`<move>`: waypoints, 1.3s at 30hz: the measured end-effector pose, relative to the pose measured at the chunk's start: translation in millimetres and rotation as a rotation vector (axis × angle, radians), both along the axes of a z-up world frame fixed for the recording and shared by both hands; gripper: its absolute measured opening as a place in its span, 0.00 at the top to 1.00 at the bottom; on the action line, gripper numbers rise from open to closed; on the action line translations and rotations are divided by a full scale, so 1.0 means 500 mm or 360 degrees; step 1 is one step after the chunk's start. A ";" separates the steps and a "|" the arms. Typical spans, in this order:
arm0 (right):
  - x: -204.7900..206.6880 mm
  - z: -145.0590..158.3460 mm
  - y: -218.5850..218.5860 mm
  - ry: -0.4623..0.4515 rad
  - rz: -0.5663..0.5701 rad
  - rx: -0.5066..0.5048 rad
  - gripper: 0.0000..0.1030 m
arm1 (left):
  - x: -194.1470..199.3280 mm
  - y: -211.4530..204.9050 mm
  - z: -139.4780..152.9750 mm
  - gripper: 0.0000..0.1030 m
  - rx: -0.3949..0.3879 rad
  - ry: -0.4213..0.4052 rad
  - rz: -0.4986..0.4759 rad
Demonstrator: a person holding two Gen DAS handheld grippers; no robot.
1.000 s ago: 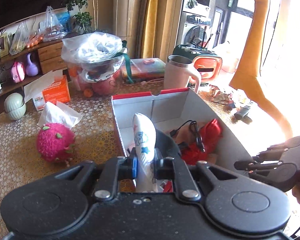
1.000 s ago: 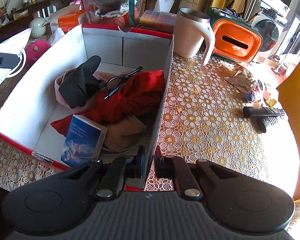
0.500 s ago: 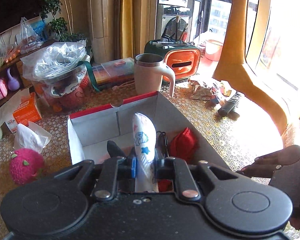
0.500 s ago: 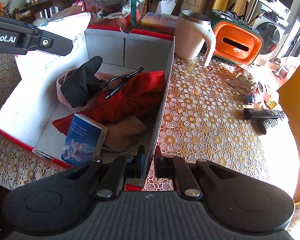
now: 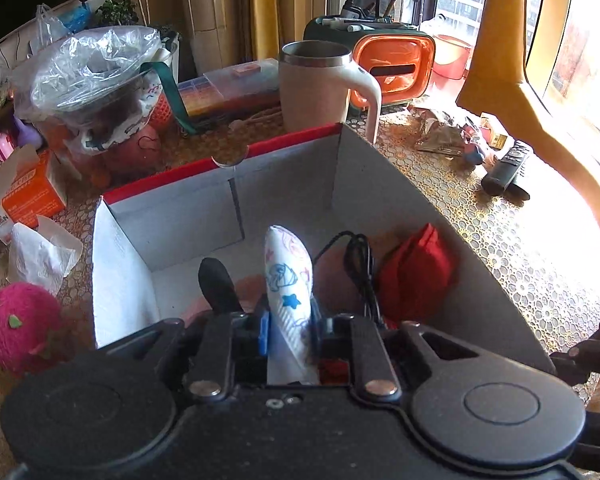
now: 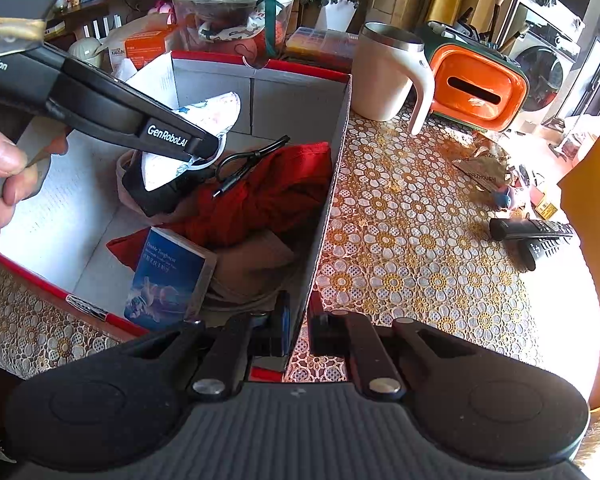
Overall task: Organize objects
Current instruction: 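Lower the paper pouch into the shoebox and open the left gripper, then move the left tool back to the table and grasp the pink fuzzy plush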
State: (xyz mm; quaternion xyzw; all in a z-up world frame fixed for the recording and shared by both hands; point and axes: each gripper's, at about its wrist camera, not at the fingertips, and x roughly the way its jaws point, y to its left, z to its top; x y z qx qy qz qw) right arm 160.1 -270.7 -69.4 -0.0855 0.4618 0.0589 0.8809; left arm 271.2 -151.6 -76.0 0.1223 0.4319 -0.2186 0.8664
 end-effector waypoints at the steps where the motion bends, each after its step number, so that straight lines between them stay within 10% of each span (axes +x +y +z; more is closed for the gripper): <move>1: 0.000 0.000 0.000 0.0000 0.0000 0.0000 0.92 | 0.002 0.000 -0.005 0.79 0.0009 0.0006 0.0003; 8: 0.001 0.000 -0.001 0.0001 0.0002 0.0004 0.92 | 0.003 0.007 -0.026 0.72 -0.0002 0.0048 0.0017; 22: 0.000 -0.001 0.001 0.0005 -0.0009 0.0001 0.92 | -0.042 0.052 0.012 0.26 -0.0101 -0.0039 0.0020; 39: -0.003 0.000 0.005 0.0009 -0.0008 -0.0006 0.92 | -0.086 0.179 0.113 0.01 -0.0229 -0.0165 0.0087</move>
